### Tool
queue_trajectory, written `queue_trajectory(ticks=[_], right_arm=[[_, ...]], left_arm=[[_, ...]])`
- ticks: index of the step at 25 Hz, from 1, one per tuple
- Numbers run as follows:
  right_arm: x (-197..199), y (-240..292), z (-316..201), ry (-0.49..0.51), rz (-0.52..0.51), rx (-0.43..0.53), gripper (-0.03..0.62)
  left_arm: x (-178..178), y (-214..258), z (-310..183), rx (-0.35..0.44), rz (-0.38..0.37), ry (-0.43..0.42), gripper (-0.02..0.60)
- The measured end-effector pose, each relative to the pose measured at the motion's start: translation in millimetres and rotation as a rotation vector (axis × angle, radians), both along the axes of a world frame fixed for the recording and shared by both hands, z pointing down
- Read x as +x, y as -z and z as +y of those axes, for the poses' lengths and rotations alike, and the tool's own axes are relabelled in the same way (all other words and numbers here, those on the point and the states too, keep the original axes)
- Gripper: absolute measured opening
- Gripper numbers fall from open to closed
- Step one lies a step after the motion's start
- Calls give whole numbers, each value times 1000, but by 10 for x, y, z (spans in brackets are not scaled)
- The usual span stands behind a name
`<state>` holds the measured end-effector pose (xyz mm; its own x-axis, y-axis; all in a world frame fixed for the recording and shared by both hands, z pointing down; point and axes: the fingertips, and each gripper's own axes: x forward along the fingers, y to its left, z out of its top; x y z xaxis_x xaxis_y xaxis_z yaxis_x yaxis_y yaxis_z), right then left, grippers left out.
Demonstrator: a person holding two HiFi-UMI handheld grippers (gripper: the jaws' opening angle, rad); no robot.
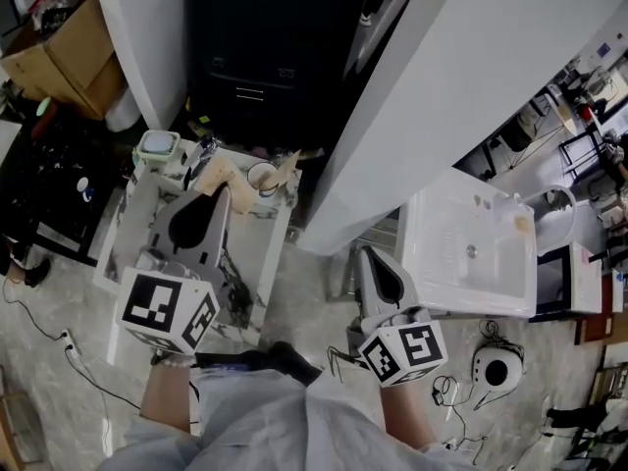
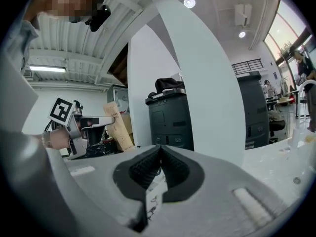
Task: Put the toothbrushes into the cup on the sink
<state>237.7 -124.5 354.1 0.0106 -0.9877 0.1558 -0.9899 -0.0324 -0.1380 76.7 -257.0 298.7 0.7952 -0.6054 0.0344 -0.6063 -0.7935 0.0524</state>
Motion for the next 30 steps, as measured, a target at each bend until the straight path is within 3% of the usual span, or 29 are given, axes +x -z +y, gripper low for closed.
queue_trajectory(ticks=[7, 18, 23, 30], right_arm=[[115, -101, 132, -53, -5, -26, -2], [278, -204, 291, -113, -6, -69, -2], [348, -285, 346, -138, -12, -90, -2], [426, -363, 437, -170, -22, -118, -2]], left_arm=[[169, -69, -220, 28, -5, -13, 9], [373, -529, -703, -70, -7, 17, 9], [436, -715, -875, -50, -33, 51, 9], [573, -1068, -1019, -89, -54, 48, 9]])
